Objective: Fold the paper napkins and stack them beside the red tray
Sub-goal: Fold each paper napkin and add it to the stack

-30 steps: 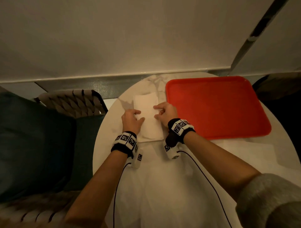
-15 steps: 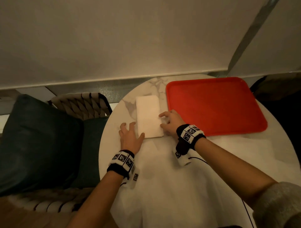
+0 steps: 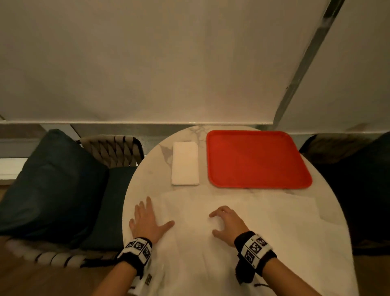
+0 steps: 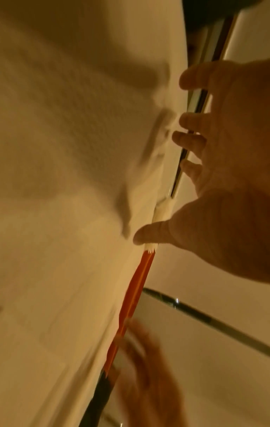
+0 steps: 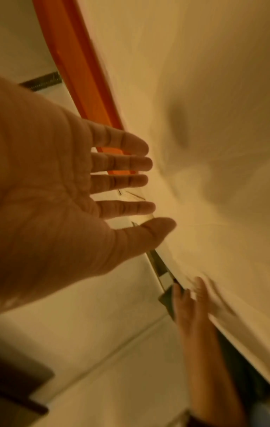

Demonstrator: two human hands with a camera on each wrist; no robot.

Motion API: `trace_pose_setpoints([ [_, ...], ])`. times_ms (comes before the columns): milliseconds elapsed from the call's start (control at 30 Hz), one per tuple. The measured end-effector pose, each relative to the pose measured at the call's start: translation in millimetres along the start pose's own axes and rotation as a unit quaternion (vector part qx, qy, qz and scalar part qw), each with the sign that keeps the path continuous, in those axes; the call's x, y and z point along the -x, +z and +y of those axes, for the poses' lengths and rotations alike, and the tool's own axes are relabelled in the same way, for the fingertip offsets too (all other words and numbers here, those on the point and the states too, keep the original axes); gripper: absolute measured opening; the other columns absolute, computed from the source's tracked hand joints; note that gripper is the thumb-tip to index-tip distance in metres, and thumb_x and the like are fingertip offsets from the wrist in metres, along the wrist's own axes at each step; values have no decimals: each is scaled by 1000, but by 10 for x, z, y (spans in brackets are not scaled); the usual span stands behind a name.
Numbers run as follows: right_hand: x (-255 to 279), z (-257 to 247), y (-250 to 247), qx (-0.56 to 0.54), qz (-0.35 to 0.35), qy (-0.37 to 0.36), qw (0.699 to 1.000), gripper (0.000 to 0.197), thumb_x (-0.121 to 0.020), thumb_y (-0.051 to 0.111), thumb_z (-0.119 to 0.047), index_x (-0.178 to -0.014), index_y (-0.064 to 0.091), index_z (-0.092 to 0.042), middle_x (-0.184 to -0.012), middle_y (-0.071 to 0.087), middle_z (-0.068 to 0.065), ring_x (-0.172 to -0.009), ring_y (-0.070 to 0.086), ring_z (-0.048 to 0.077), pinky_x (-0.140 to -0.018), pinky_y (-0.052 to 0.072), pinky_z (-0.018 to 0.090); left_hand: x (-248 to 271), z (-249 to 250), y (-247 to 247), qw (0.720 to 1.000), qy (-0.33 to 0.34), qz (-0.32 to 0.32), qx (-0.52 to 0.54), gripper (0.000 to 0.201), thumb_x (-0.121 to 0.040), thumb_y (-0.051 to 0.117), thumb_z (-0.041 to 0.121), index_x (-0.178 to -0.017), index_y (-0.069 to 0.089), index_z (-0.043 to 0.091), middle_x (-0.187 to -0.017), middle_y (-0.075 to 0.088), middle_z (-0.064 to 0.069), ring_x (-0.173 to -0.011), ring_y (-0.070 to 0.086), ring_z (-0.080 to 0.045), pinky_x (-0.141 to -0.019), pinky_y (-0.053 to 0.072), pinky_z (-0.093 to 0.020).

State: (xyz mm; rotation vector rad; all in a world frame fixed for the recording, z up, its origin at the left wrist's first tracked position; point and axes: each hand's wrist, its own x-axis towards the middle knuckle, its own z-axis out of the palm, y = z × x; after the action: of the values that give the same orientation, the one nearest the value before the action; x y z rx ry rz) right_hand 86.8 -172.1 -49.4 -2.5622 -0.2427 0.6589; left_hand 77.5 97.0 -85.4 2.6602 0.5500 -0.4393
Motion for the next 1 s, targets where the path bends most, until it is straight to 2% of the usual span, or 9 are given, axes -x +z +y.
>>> trace_pose_setpoints([
  [133, 178, 115, 297, 46, -49, 14, 998, 59, -82, 64, -38, -136, 42, -36, -154, 21, -7, -141, 24, 16, -116, 24, 33, -20, -71, -45, 1000, -6, 2, 0, 133, -64, 71, 70, -152, -14, 18, -161, 2, -9, -148, 6, -28, -117, 18, -53],
  [300, 216, 167, 408, 23, -33, 14, 999, 60, -80, 64, -35, -135, 43, -38, -156, 18, -8, -143, 18, 13, -117, 23, 32, -3, -14, -118, 1000, -6, 15, 23, 124, -62, 80, 58, -152, 7, 14, -153, 24, -9, -141, 24, -28, -113, 25, -49],
  [433, 220, 200, 411, -6, -11, 9, 1000, 53, -79, 65, -32, -129, 50, -38, -153, 24, -10, -141, 22, 11, -115, 22, 25, 43, 77, -140, 994, 11, 39, 106, 90, -72, 80, 39, -143, 28, 23, -137, 44, -9, -130, 38, -28, -109, 29, -44],
  [500, 209, 215, 394, -14, -6, 7, 1000, 49, -79, 65, -29, -126, 54, -35, -153, 27, -9, -141, 23, 10, -114, 19, 22, 78, 115, -152, 982, 24, 45, 180, 70, -77, 78, 26, -135, 37, 22, -126, 51, -8, -118, 48, -29, -104, 37, -40],
  [600, 197, 215, 365, -9, -2, 7, 1000, 44, -80, 65, -25, -123, 57, -32, -152, 31, -10, -140, 25, 11, -113, 18, 21, 150, 152, -179, 969, 67, 54, 233, 32, -78, 76, 13, -103, 56, 15, -91, 59, -5, -86, 57, -25, -82, 49, -36],
  [700, 185, 202, 336, -4, -3, 12, 1000, 42, -81, 64, -24, -121, 60, -31, -150, 33, -10, -139, 28, 12, -112, 19, 21, 242, 157, -200, 946, 102, 77, 297, 20, -76, 76, 2, -82, 66, 17, -80, 64, -5, -74, 60, -19, -76, 52, -33],
  [800, 181, 174, 307, 8, -10, 16, 1000, 40, -81, 64, -25, -120, 61, -31, -149, 36, -9, -137, 31, 13, -112, 22, 23, 320, 178, -246, 932, 145, 100, 317, 16, -78, 75, 2, -77, 67, 16, -78, 66, 2, -75, 60, -9, -75, 47, -23],
  [933, 163, 153, 227, 5, -24, 17, 1000, 42, -81, 66, -28, -122, 59, -29, -144, 43, -6, -131, 40, 15, -109, 29, 25, 430, 313, -444, 919, 187, 115, 328, 8, -85, 70, 12, -86, 62, 15, -81, 65, 5, -76, 58, -9, -70, 42, -10],
  [1000, 135, 135, 139, -40, -20, 18, 999, 53, -80, 71, -31, -129, 52, -28, -137, 50, -1, -125, 48, 16, -104, 37, 26, 498, 403, -565, 915, 206, 102, 331, 9, -89, 66, 21, -91, 58, 17, -85, 68, 5, -73, 57, -9, -66, 43, -13],
])
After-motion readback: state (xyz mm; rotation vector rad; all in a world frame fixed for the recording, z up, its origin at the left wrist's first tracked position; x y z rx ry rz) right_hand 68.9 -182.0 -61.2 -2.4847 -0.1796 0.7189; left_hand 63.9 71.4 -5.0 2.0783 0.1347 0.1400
